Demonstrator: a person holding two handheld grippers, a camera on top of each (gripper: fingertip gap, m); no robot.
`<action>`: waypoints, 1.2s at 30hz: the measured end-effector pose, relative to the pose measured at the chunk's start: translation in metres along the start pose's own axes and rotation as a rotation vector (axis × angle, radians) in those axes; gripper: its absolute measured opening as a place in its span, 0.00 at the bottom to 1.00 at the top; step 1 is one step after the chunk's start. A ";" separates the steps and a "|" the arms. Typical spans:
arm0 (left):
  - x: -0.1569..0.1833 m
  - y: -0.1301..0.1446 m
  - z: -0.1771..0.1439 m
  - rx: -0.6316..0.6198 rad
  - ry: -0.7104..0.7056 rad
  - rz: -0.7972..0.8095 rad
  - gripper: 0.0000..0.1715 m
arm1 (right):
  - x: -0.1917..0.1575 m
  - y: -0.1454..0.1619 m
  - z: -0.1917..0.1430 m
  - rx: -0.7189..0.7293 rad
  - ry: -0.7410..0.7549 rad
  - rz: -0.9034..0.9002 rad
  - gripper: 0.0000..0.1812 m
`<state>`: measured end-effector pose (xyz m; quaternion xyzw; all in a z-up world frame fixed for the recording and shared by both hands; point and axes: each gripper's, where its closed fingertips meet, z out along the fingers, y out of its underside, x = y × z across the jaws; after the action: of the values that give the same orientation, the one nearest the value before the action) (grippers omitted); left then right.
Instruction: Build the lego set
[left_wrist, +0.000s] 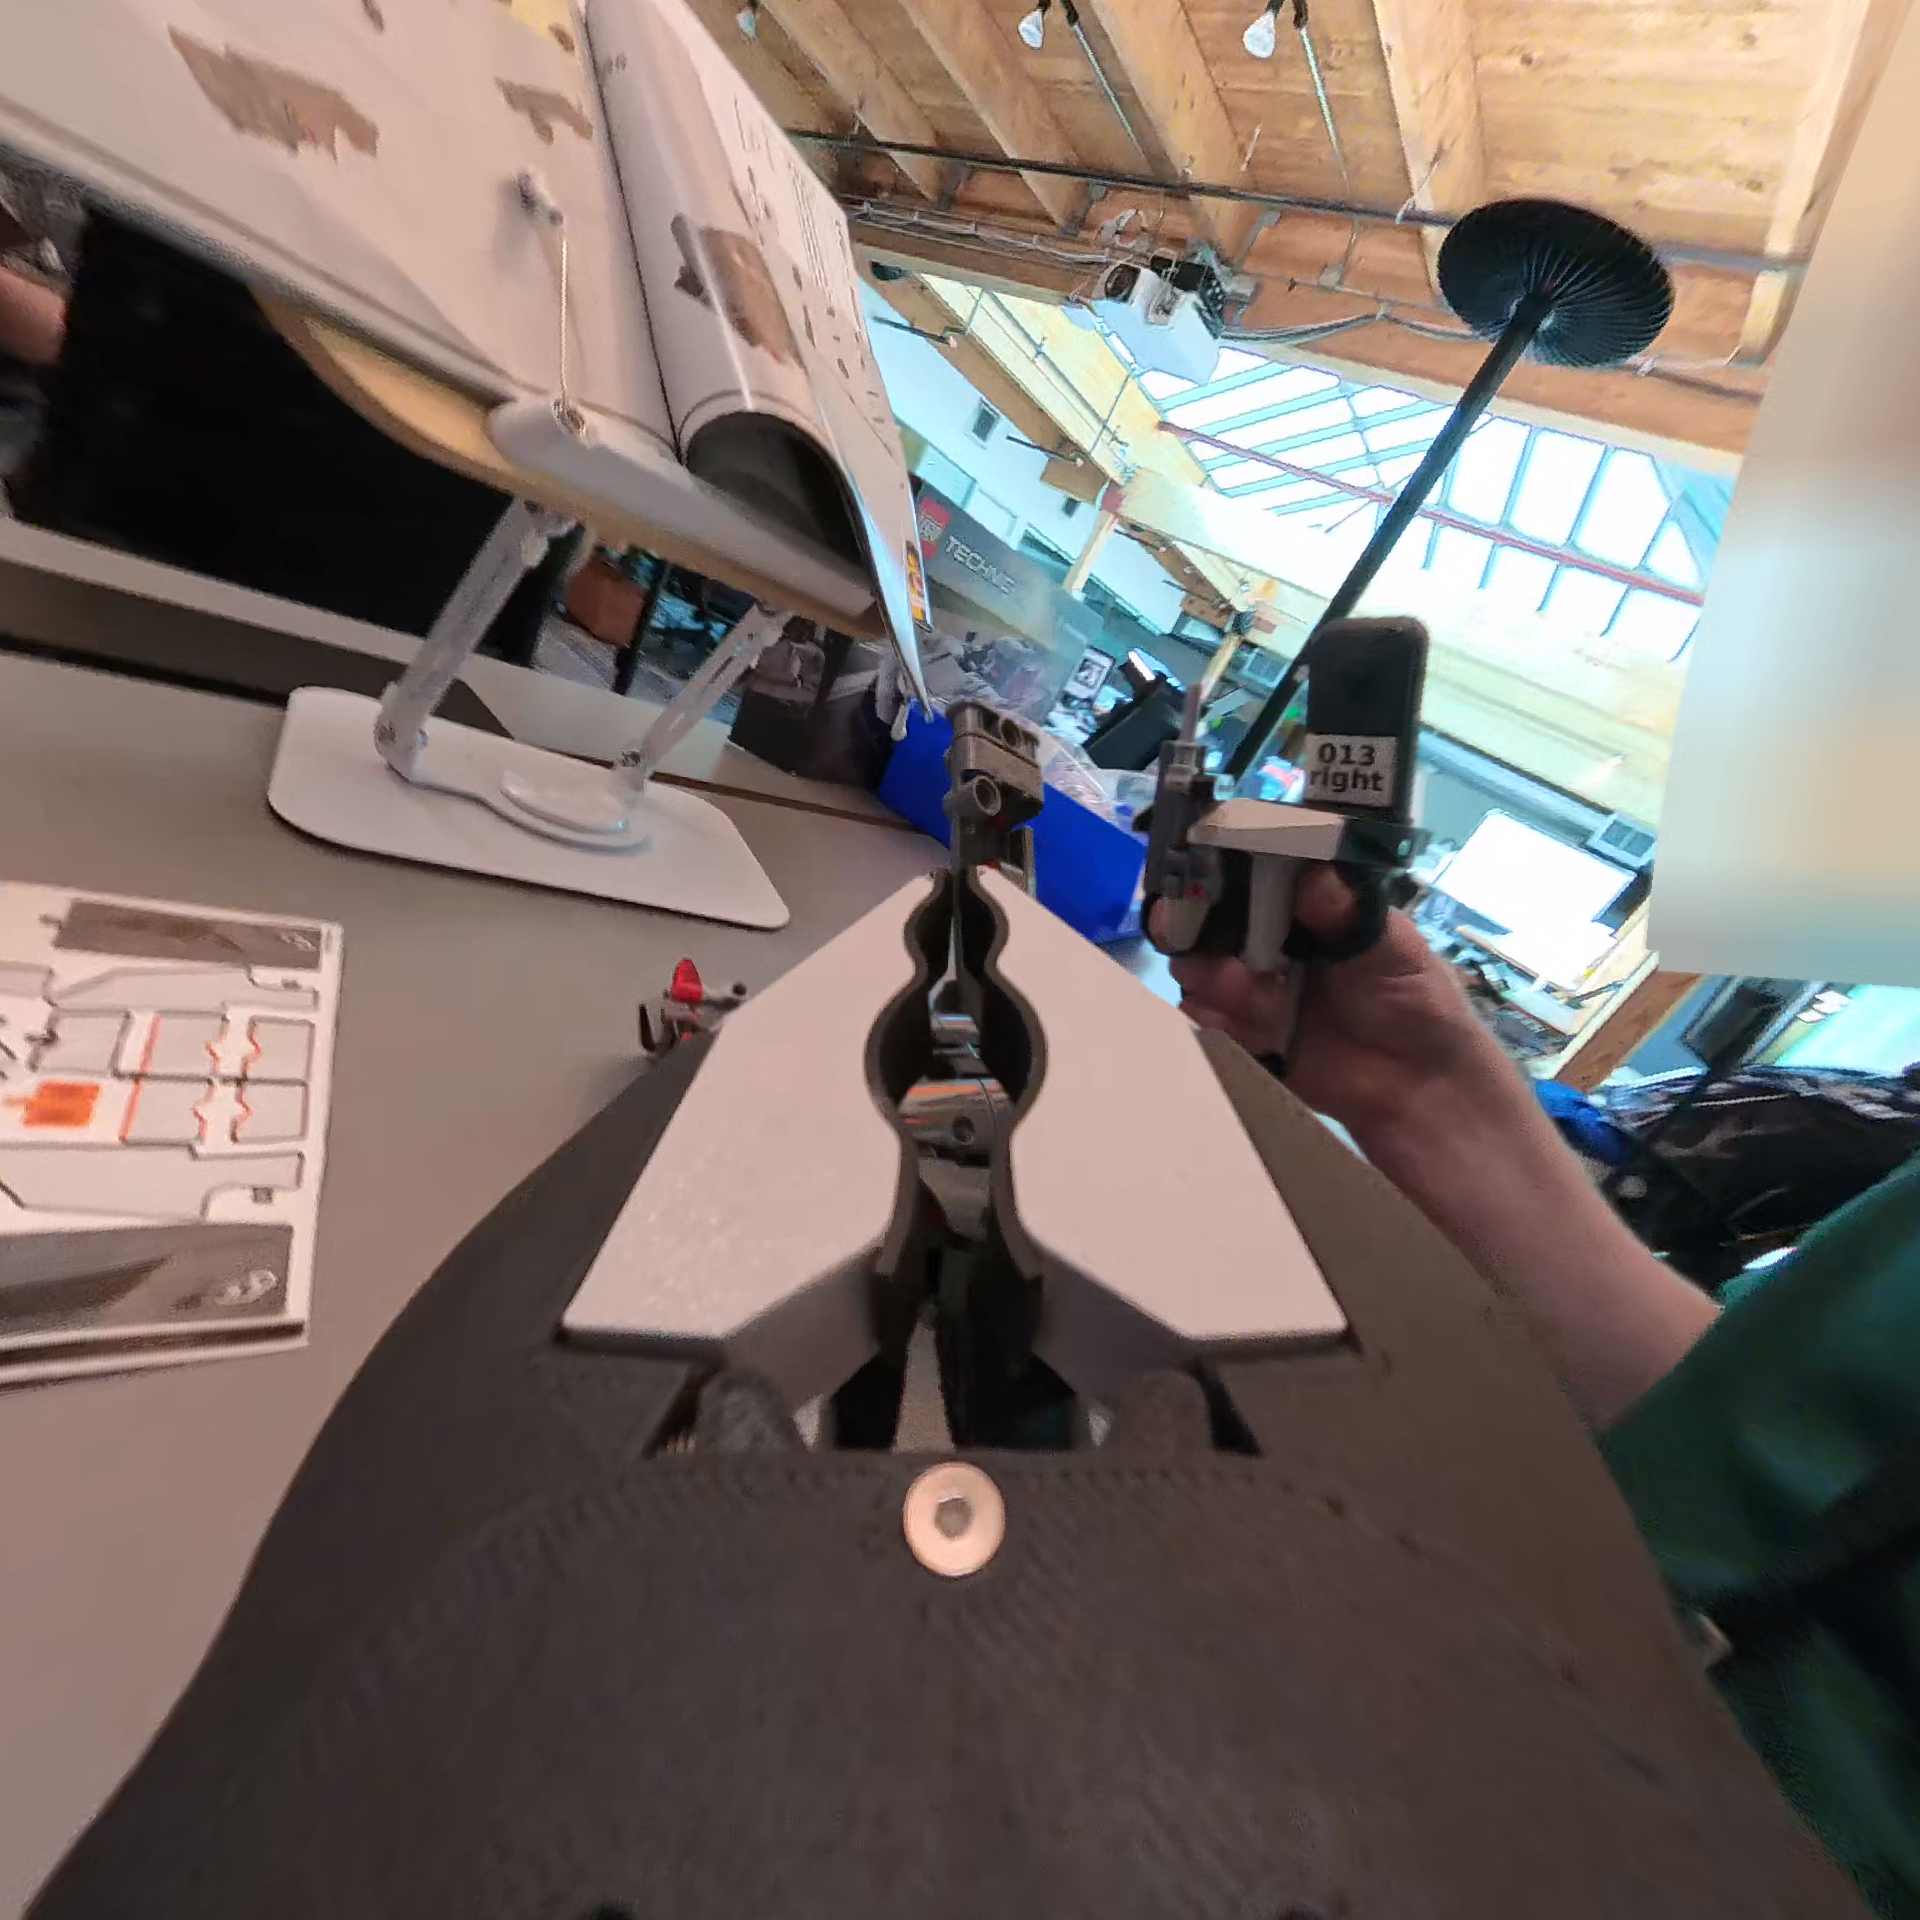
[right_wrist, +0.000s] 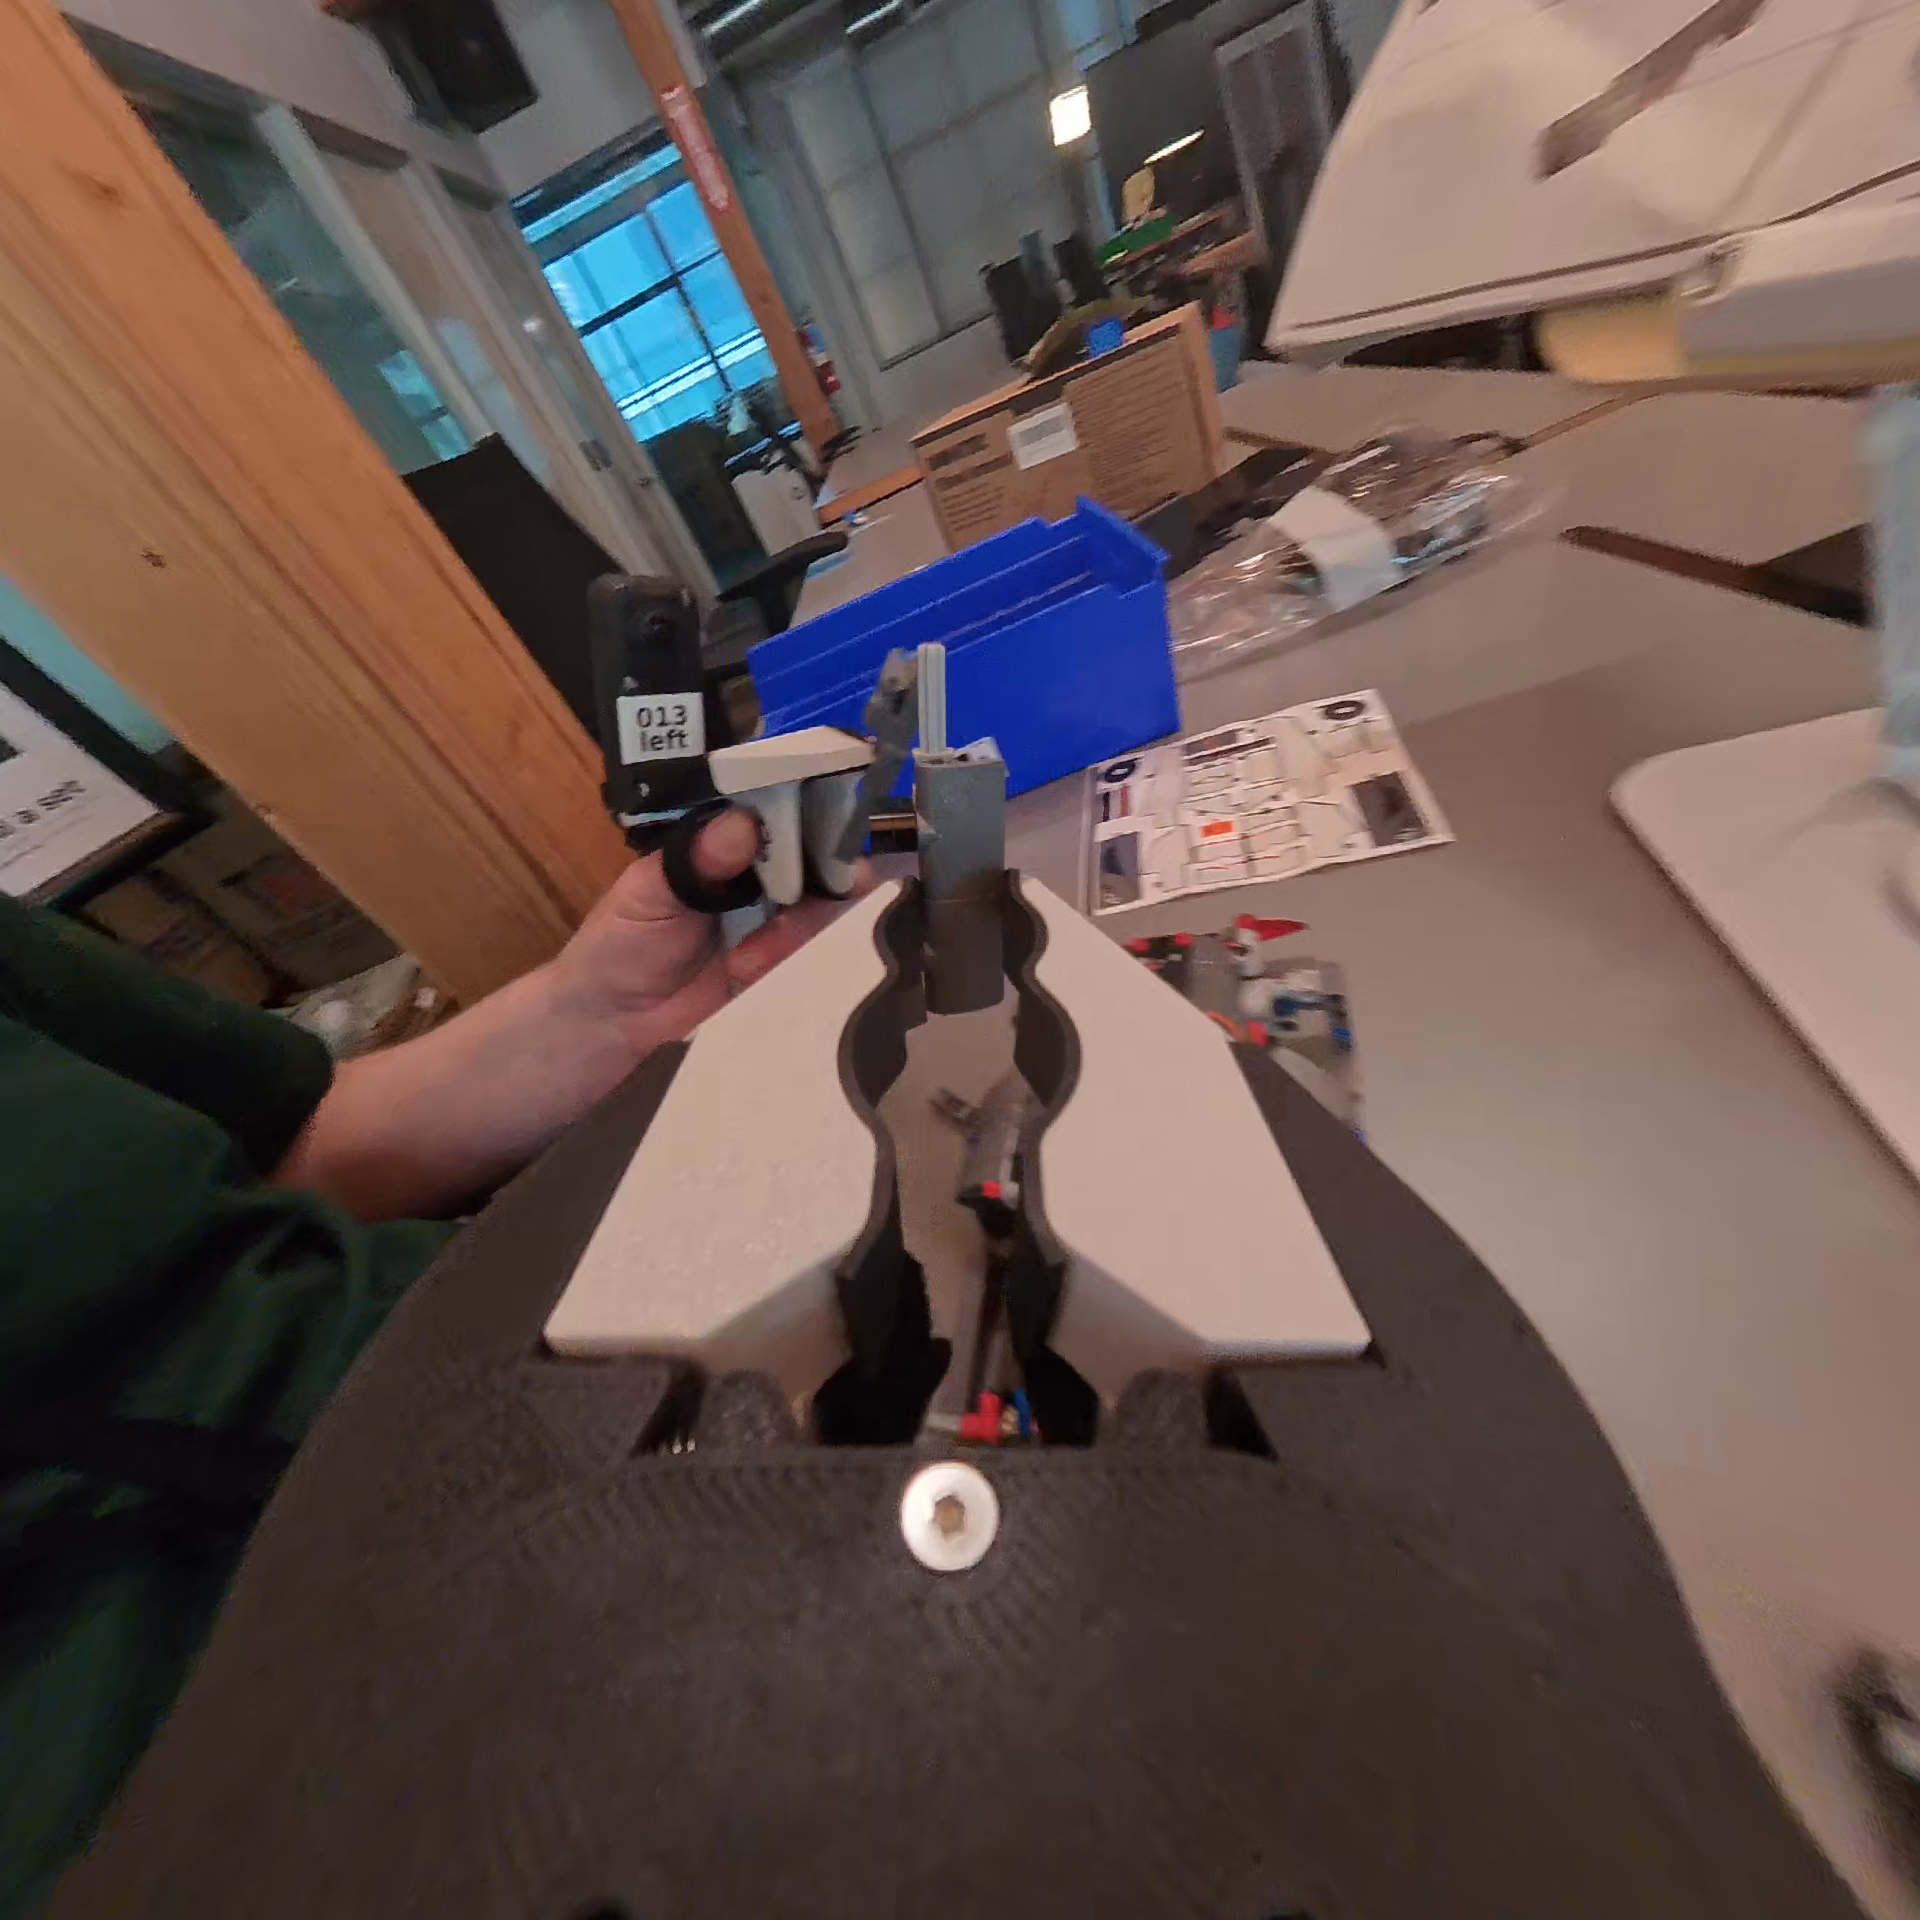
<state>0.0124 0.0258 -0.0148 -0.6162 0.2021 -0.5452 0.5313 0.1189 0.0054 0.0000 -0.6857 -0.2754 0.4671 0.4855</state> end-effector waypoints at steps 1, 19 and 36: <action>0.002 -0.003 0.002 0.004 -0.013 0.036 0.00 | -0.009 0.003 0.010 -0.016 -0.031 0.010 0.07; 0.019 -0.027 0.011 0.076 -0.111 0.207 0.00 | -0.036 0.017 0.084 -0.076 -0.113 0.125 0.07; 0.017 -0.040 0.004 0.282 0.172 -0.230 0.00 | -0.042 0.006 0.090 -0.046 -0.106 0.084 0.07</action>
<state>0.0085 0.0273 0.0287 -0.5058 0.0966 -0.6758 0.5274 0.0194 0.0045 0.0018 -0.6820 -0.2823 0.5161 0.4345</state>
